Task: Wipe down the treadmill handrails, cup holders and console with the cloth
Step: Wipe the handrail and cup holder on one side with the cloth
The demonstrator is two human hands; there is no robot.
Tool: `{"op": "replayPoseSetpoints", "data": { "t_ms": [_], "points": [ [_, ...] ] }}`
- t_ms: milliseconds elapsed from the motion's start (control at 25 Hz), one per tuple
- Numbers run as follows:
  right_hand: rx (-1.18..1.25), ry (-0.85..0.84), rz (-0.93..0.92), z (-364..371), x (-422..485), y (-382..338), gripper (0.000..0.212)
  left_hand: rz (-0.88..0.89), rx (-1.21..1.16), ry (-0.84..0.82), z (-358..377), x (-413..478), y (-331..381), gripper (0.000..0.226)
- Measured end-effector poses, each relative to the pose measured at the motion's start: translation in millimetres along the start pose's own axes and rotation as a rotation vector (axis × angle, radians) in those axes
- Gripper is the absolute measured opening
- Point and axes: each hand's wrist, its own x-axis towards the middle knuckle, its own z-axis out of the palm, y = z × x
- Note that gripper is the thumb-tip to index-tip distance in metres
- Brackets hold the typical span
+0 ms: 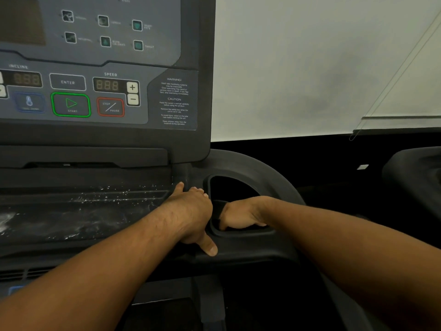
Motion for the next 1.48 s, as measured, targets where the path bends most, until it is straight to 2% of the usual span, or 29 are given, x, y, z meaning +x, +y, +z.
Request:
{"op": "replayPoseSetpoints", "data": {
  "t_ms": [40, 200, 320, 480, 560, 680, 800, 920, 960, 1080, 1120, 1200, 1280, 1360, 1480],
  "points": [
    [-0.021, -0.010, 0.004, -1, 0, -2, 0.027, -0.003, 0.002, -0.001, 0, 0, 1, 0.123],
    [-0.055, -0.076, 0.030, -8, -4, -6, 0.012, 0.005, -0.004, 0.019, 3, 2, -2, 0.124],
    [-0.208, -0.069, 0.104, -15, 7, -6, 0.019, 0.001, -0.048, 0.030, 6, 2, -4, 0.125],
    [-0.845, -0.164, 0.183, -16, 8, -15, 0.020, 0.011, -0.057, 0.035, 8, 3, -4, 0.126],
    [-1.120, -0.125, 0.189, -10, 2, -19, 0.025, 0.015, -0.059, 0.041, 7, 2, -4, 0.126],
    [-1.214, -0.012, 0.171, -3, 2, -21, 0.039, 0.011, -0.083, 0.041, 9, 1, -6, 0.126],
    [-0.962, 0.049, 0.188, -6, 11, -25, 0.048, -0.004, -0.107, 0.041, 11, -1, -8, 0.126],
    [-0.620, 0.048, 0.253, -17, 25, -17, 0.041, -0.001, -0.105, 0.050, 12, -2, -8, 0.127],
    [-0.566, 0.032, 0.290, -20, 30, -13, 0.040, 0.002, -0.108, 0.061, 12, -2, -9, 0.127],
    [-0.545, -0.154, 0.394, -16, 25, -16, 0.036, 0.010, -0.126, 0.073, 15, -2, -10, 0.127],
    [-0.519, -0.166, 0.370, -18, 21, -19, 0.028, 0.011, -0.122, 0.078, 15, -2, -10, 0.127],
    [-0.389, -0.075, 0.255, -24, 6, -17, 0.014, 0.011, -0.116, 0.101, 15, -2, -11, 0.125],
    [0.104, 0.066, 0.154, -30, -15, 1, 0.018, 0.020, -0.114, 0.147, 18, -6, -12, 0.124],
    [0.634, 0.127, 0.017, -31, -38, 18, 0.023, 0.046, -0.158, 0.222, 27, -13, -17, 0.123],
    [1.055, 0.186, -0.270, -10, -72, 31, 0.016, 0.121, -0.445, 0.368, 43, -36, -32, 0.114]
  ]
}}
